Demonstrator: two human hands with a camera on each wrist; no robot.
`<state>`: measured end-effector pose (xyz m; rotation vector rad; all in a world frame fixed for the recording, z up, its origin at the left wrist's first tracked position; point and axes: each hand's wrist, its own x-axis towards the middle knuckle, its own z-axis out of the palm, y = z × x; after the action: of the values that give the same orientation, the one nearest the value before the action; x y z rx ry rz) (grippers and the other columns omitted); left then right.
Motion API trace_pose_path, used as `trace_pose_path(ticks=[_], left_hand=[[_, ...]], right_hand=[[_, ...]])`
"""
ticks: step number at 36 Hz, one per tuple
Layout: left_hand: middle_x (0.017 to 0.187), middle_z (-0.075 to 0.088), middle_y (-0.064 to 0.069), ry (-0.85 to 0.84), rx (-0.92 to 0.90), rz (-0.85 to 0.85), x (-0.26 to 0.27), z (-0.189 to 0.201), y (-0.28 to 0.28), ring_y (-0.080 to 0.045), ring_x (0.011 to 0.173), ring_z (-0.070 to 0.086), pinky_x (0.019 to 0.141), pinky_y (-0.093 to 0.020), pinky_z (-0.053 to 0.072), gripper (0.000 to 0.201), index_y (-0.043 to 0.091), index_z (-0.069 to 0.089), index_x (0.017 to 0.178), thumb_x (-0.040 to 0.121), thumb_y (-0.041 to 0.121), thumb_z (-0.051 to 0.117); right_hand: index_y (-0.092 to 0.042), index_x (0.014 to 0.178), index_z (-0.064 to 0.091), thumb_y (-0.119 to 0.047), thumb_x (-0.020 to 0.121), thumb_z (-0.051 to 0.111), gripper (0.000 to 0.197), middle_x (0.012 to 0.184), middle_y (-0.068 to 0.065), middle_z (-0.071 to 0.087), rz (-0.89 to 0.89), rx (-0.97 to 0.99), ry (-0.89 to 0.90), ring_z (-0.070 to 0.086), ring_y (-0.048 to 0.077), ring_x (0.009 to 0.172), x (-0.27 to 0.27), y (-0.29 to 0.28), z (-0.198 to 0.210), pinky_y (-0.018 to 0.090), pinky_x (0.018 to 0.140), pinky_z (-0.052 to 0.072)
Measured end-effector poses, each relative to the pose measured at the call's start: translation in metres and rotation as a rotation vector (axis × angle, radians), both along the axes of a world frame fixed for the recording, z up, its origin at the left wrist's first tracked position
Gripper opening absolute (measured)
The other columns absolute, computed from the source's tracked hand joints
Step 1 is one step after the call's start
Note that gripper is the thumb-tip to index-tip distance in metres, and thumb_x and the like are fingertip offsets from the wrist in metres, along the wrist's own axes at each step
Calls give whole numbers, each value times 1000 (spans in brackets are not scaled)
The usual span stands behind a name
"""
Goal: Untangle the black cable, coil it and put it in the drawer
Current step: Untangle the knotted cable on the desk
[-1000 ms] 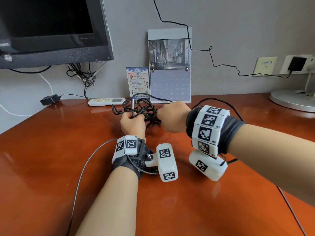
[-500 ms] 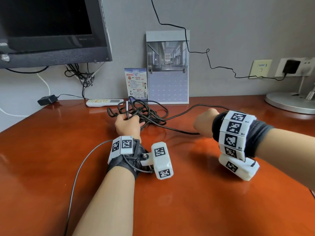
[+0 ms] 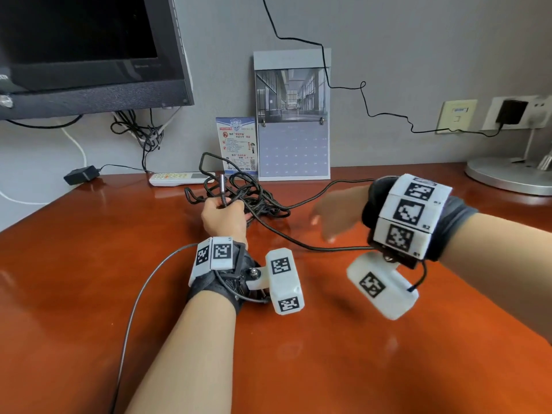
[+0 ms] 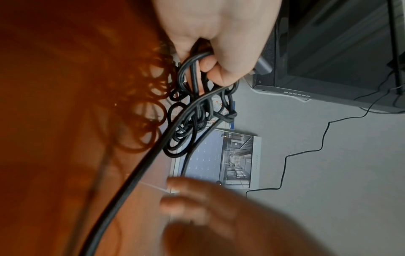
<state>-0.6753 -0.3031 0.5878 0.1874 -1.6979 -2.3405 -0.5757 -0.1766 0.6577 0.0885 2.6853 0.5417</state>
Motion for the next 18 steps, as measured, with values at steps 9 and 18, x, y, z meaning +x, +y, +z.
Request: trace_pose_path(ticks=[9, 18], left_hand=[[70, 57, -1, -19, -42, 2, -3, -1, 1, -19, 60, 58, 72, -41, 58, 29, 19, 49, 69, 74, -8, 59], [75, 61, -6, -17, -34, -39, -3, -2, 2, -22, 60, 64, 66, -37, 58, 27, 18, 50, 71, 75, -8, 58]], right_hand=[[-17, 65, 39, -30, 93, 46, 32, 67, -2, 43, 102, -259, 408, 48, 21, 71, -26, -55, -3, 27, 60, 36], [-15, 84, 43, -22, 95, 47, 14, 68, -2, 37, 96, -118, 347, 40, 18, 61, -31, -58, -11, 29, 66, 36]])
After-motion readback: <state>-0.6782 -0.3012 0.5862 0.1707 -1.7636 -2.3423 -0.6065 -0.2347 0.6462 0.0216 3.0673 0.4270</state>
